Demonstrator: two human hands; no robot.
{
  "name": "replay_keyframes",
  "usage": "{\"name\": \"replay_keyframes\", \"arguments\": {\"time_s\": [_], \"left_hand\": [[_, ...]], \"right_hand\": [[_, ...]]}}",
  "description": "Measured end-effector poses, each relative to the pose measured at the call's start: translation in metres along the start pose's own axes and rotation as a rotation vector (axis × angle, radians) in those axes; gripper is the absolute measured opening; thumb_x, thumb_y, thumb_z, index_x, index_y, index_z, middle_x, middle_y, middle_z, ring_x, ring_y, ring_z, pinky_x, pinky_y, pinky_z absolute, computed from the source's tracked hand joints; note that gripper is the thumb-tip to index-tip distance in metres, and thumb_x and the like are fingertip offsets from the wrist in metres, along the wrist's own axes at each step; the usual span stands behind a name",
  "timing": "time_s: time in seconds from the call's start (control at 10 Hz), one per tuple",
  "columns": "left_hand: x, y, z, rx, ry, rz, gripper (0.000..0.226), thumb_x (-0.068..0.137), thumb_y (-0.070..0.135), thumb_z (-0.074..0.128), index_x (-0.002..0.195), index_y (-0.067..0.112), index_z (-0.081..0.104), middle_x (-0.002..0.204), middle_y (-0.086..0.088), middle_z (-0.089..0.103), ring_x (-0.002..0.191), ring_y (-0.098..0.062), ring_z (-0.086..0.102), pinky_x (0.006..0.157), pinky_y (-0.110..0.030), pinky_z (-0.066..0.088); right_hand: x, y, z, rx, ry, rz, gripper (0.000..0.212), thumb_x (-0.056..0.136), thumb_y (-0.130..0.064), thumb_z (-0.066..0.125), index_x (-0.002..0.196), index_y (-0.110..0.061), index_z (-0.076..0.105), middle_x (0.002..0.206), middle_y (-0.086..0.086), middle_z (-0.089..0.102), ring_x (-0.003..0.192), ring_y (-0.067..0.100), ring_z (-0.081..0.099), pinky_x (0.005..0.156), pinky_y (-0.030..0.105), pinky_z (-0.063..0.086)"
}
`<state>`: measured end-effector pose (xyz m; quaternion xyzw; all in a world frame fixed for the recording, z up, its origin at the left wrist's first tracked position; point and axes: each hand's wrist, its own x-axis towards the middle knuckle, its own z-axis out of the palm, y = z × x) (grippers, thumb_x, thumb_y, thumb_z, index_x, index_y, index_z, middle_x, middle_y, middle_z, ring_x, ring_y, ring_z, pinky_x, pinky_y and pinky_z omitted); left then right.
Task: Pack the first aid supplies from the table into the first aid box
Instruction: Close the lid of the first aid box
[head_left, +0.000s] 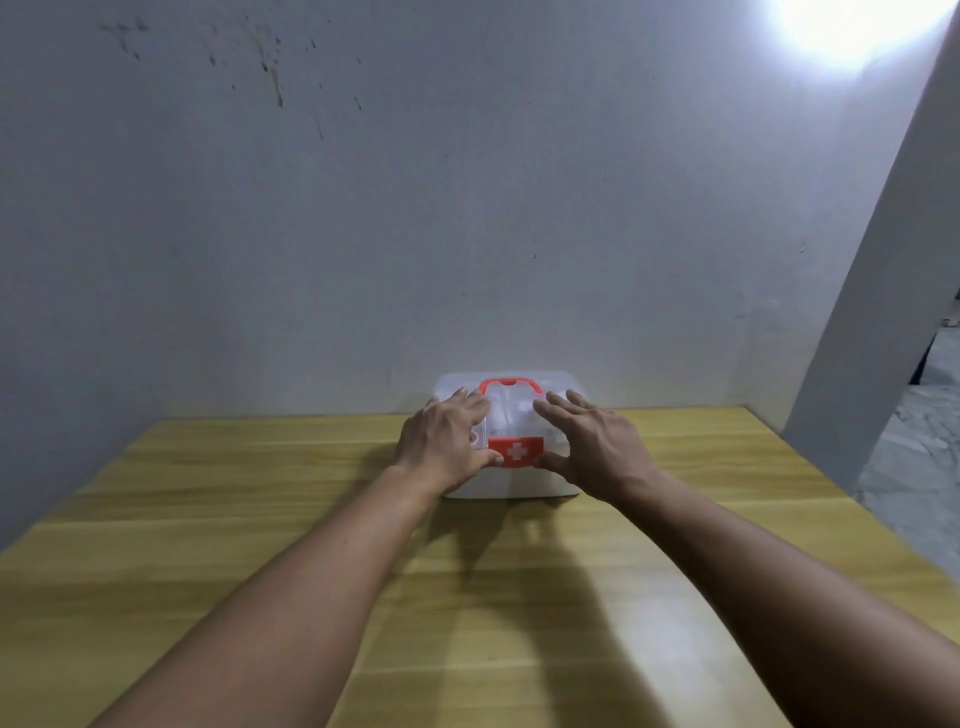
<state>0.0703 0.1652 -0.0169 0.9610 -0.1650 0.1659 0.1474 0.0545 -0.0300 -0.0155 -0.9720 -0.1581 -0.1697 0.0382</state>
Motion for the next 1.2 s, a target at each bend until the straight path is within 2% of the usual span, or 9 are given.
{"name": "replay_keyframes", "arguments": {"time_s": [0.2,0.4,0.6,0.8,1.0,1.1,1.2], "left_hand": [[0.000,0.000,0.000,0.016,0.012,0.002,0.072,0.077,0.045,0.075,0.139,0.021,0.050,0.153,0.005,0.042,0.145,-0.010,0.030,0.116,-0.035,0.031],[0.008,-0.001,0.003,0.001,0.015,-0.001,0.072,0.076,0.041,0.076,0.139,0.018,0.050,0.152,0.004,0.043,0.145,-0.012,0.030,0.116,-0.034,0.029],[0.028,-0.007,0.009,-0.004,0.011,-0.029,0.073,0.077,0.039,0.077,0.141,0.018,0.048,0.153,0.004,0.042,0.146,-0.013,0.029,0.115,-0.036,0.031],[0.050,-0.017,0.018,-0.053,0.011,-0.071,0.072,0.073,0.039,0.080,0.137,0.021,0.053,0.151,0.005,0.045,0.145,-0.016,0.032,0.112,-0.040,0.037],[0.060,-0.022,0.024,-0.052,0.028,-0.070,0.072,0.074,0.037,0.079,0.138,0.019,0.052,0.152,0.004,0.044,0.146,-0.014,0.030,0.116,-0.038,0.032],[0.061,-0.023,0.024,-0.051,0.016,-0.064,0.076,0.077,0.039,0.077,0.143,0.020,0.045,0.155,0.004,0.039,0.148,-0.013,0.024,0.119,-0.038,0.025],[0.058,-0.019,0.018,0.034,-0.062,-0.043,0.088,0.080,0.045,0.071,0.151,0.019,0.027,0.163,0.000,0.020,0.152,-0.017,0.006,0.123,-0.047,0.004]], "right_hand": [[0.002,0.001,0.001,-0.032,-0.010,-0.013,0.070,0.088,-0.051,0.061,0.146,-0.021,0.035,0.155,0.002,0.038,0.142,0.024,0.035,0.103,0.043,0.047],[0.010,0.003,0.003,-0.017,-0.024,0.000,0.072,0.087,-0.047,0.064,0.147,-0.023,0.033,0.157,0.001,0.035,0.145,0.024,0.030,0.106,0.042,0.044],[0.029,0.008,0.010,0.017,-0.019,0.032,0.072,0.085,-0.045,0.067,0.146,-0.023,0.036,0.155,0.002,0.037,0.144,0.024,0.032,0.106,0.044,0.043],[0.050,0.013,0.018,0.027,0.000,0.049,0.070,0.083,-0.044,0.069,0.144,-0.023,0.040,0.148,0.001,0.046,0.136,0.024,0.042,0.100,0.044,0.046],[0.062,0.017,0.025,0.050,0.007,0.064,0.070,0.084,-0.044,0.069,0.144,-0.023,0.039,0.149,0.002,0.045,0.134,0.026,0.044,0.100,0.045,0.047],[0.062,0.018,0.026,0.066,0.002,0.045,0.072,0.086,-0.043,0.066,0.147,-0.022,0.033,0.156,0.003,0.035,0.144,0.027,0.031,0.108,0.046,0.039],[0.052,0.020,0.029,0.059,-0.057,0.035,0.090,0.087,-0.043,0.066,0.154,-0.021,0.010,0.164,0.005,0.003,0.151,0.027,0.000,0.120,0.049,0.017]]}}
